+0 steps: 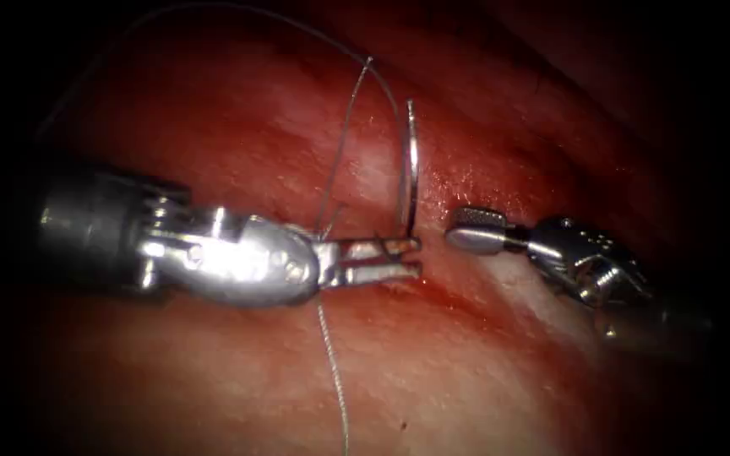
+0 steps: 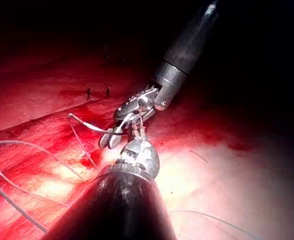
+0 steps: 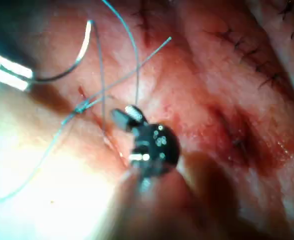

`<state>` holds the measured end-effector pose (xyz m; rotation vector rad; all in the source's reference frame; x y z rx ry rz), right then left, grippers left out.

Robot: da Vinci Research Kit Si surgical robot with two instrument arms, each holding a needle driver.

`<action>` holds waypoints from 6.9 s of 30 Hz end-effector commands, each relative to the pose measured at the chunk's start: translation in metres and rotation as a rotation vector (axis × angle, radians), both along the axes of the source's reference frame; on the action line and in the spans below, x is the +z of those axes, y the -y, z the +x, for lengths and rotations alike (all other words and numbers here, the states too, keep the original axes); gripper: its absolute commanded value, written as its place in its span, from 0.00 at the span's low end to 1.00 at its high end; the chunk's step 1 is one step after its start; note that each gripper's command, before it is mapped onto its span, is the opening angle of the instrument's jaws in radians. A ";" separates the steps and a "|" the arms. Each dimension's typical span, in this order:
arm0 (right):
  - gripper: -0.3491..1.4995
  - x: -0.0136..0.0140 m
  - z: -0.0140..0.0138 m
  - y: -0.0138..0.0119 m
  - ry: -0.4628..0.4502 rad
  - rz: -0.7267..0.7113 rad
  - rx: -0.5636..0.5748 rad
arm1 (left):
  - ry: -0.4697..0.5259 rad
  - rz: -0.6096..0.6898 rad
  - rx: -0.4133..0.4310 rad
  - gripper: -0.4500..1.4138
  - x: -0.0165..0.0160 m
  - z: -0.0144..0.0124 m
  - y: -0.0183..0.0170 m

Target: Wound Closure

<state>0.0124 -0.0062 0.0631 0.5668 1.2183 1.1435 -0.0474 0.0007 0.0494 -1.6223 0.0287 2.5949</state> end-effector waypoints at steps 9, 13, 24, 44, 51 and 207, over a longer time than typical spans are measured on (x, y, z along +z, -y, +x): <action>0.55 -0.0005 0.0005 0.0007 -0.079 0.229 0.010 | -0.049 -0.077 0.013 0.00 0.0050 0.0003 0.0049; 0.55 -0.0007 0.0009 0.0010 -0.111 0.312 -0.003 | -0.084 -0.101 0.025 0.00 0.0083 0.0008 0.0072; 0.78 -0.0005 0.0043 0.0010 -0.108 0.467 -0.012 | -0.115 -0.189 0.057 0.00 0.0090 0.0001 0.0082; 0.73 -0.0005 0.0078 0.0000 -0.109 0.492 0.022 | -0.194 -0.284 0.057 0.00 0.0081 -0.0007 0.0090; 0.64 -0.0003 0.0091 -0.0002 -0.111 0.489 0.035 | -0.201 -0.289 0.057 0.00 0.0077 -0.0009 0.0090; 0.00 0.0049 0.0092 0.0019 0.253 -1.053 -0.031 | -0.512 0.682 0.342 0.25 0.0175 0.0013 0.0090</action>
